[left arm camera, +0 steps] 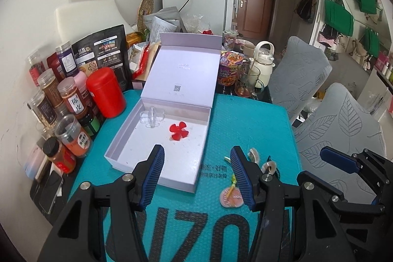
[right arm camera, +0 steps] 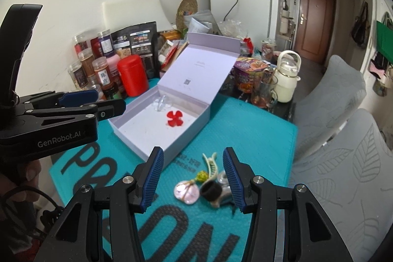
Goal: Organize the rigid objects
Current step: 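Withdraw both tools from the box back toward the remaining objects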
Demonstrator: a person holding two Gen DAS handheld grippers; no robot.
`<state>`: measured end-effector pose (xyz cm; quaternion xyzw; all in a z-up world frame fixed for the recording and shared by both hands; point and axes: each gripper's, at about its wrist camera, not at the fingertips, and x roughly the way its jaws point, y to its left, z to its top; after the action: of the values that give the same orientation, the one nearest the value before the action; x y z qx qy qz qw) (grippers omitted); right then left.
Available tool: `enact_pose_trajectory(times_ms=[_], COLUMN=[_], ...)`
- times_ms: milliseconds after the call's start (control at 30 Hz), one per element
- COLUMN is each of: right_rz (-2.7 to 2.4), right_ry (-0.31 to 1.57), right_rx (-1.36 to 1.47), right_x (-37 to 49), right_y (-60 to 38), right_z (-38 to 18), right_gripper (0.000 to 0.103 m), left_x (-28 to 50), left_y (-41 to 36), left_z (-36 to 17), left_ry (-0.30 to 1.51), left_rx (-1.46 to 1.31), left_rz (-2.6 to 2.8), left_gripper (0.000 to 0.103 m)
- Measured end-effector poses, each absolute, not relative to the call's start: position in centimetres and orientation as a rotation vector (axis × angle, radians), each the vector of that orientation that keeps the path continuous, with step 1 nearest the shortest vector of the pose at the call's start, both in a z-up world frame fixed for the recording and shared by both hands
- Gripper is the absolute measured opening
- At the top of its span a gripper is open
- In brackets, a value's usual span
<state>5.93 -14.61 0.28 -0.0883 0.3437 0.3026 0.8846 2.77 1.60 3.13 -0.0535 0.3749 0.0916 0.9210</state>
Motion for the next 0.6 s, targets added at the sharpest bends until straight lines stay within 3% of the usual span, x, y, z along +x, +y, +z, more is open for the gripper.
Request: enact_pose_trajectory(times_ms=[600], right_rz=[0.609], right_ry=[0.802], right_rx=[-0.195], right_x=[5.0], right_y=[-21.4], right_z=[-3.9], right_gripper=[0.050], left_x=[1.2], left_y=[-4.0], left_z=[-2.6], left_ry=[0.853], left_rx=[-0.173], left_rz=[0.210], left_gripper=[0.056])
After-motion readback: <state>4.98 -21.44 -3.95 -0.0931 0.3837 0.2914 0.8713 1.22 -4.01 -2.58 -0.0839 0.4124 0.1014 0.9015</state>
